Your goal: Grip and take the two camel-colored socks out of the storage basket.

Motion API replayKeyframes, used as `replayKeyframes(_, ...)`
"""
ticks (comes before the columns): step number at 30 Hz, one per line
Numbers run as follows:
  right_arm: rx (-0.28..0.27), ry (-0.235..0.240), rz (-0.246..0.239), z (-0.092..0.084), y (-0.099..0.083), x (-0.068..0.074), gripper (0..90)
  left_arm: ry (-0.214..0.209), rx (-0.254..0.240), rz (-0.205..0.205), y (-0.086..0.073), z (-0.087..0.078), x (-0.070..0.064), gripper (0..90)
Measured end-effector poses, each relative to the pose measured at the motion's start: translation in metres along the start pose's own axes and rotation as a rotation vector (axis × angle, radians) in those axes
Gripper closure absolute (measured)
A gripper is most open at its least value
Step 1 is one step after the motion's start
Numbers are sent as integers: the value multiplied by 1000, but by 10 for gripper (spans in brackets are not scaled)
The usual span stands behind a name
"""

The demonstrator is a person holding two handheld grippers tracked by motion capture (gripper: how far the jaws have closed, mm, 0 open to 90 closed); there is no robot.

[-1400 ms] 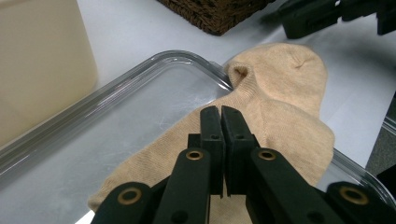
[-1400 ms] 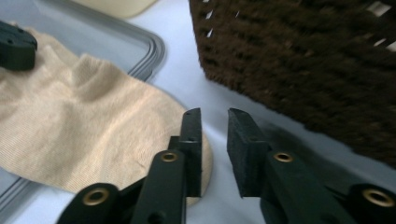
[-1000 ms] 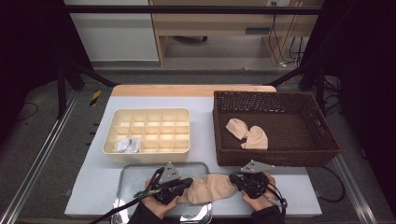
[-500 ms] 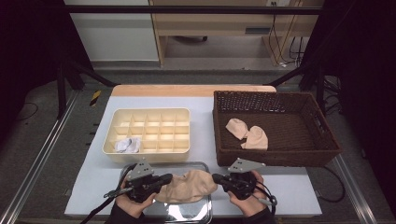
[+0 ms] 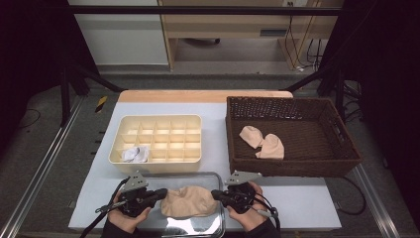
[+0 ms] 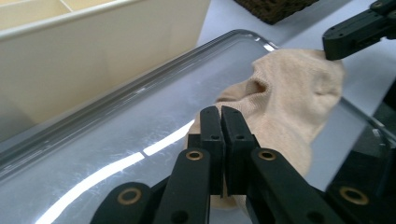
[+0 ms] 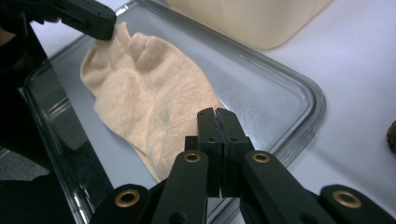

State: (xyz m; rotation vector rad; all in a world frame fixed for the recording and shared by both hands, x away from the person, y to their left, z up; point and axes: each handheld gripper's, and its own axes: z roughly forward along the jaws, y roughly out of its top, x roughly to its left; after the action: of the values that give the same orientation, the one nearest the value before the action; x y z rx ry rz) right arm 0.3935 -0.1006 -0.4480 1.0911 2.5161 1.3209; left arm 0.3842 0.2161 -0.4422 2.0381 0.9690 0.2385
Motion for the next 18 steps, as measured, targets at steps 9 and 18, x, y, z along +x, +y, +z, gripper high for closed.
replayKeyframes(9, 49, -9, -14, 12, -8, 2, 899, 57, -17, 27, -2, 11, 4, 870)
replayKeyframes(18, 41, -19, -26, 16, -15, 3, 852, 101, -18, 40, -5, 13, 6, 669)
